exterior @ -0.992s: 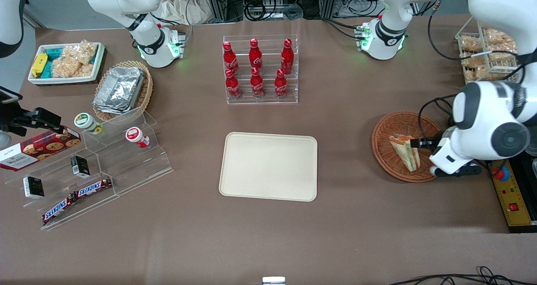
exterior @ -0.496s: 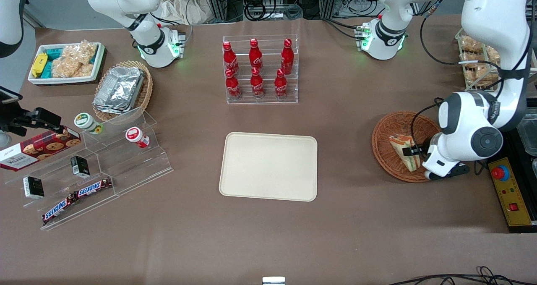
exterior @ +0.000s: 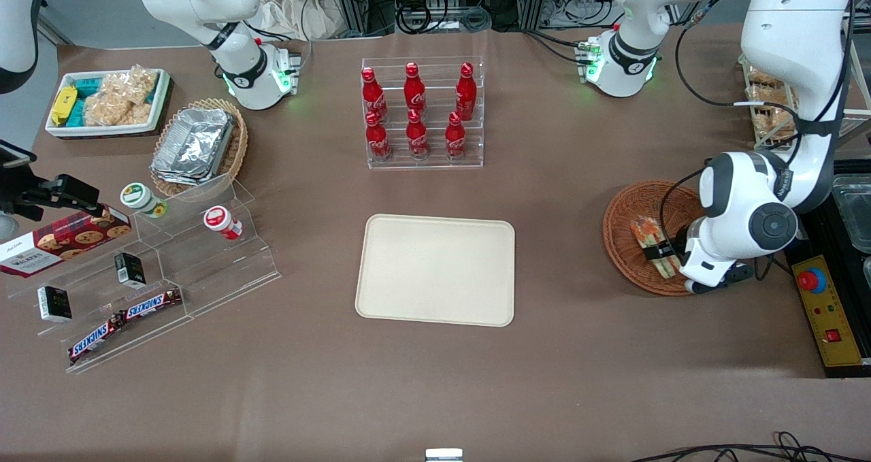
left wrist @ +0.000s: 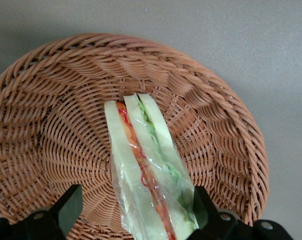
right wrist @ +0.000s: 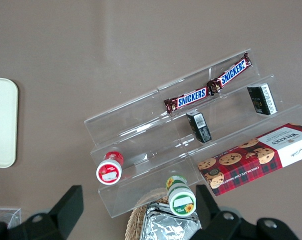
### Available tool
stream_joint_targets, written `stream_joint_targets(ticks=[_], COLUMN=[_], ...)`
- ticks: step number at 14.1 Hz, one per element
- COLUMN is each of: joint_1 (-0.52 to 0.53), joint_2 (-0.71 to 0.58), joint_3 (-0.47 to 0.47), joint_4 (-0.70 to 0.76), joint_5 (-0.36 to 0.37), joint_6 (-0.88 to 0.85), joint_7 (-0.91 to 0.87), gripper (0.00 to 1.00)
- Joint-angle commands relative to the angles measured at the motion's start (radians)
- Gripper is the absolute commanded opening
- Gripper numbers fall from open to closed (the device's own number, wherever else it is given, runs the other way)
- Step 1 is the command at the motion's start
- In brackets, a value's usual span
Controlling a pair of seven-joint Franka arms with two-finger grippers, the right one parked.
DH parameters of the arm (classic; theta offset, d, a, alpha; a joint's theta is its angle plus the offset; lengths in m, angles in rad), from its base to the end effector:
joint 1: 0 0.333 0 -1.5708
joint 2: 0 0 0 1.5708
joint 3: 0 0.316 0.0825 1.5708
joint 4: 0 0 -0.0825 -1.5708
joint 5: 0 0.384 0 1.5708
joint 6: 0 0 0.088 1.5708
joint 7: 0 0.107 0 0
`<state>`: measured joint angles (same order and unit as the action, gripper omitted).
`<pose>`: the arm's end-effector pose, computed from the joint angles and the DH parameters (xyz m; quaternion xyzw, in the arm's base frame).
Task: Place sandwich from basket to tray
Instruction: 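Align and close the left gripper on the sandwich's crust edge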
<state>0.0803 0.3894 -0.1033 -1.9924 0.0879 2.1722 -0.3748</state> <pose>0.5846 -0.0088 0.2506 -0.9836 -0.1477 0.0983 0.0337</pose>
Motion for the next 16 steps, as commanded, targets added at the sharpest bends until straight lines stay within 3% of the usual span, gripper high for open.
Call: stream_joint_targets(ticks=[1, 9, 16], joint_1=[0.01, 0.021, 0.01], joint_2=[-0.035, -0.044, -0.008], joint_3=[-0.003, -0.006, -0.01], joint_4=[-0.014, 0.018, 0.007], joint_5=[0.001, -0.011, -0.033], joint_6=[0.002, -0.022, 0.052], joint_7=[-0.007, -0.027, -0.165], gripper=[0.98, 0.98, 0.98])
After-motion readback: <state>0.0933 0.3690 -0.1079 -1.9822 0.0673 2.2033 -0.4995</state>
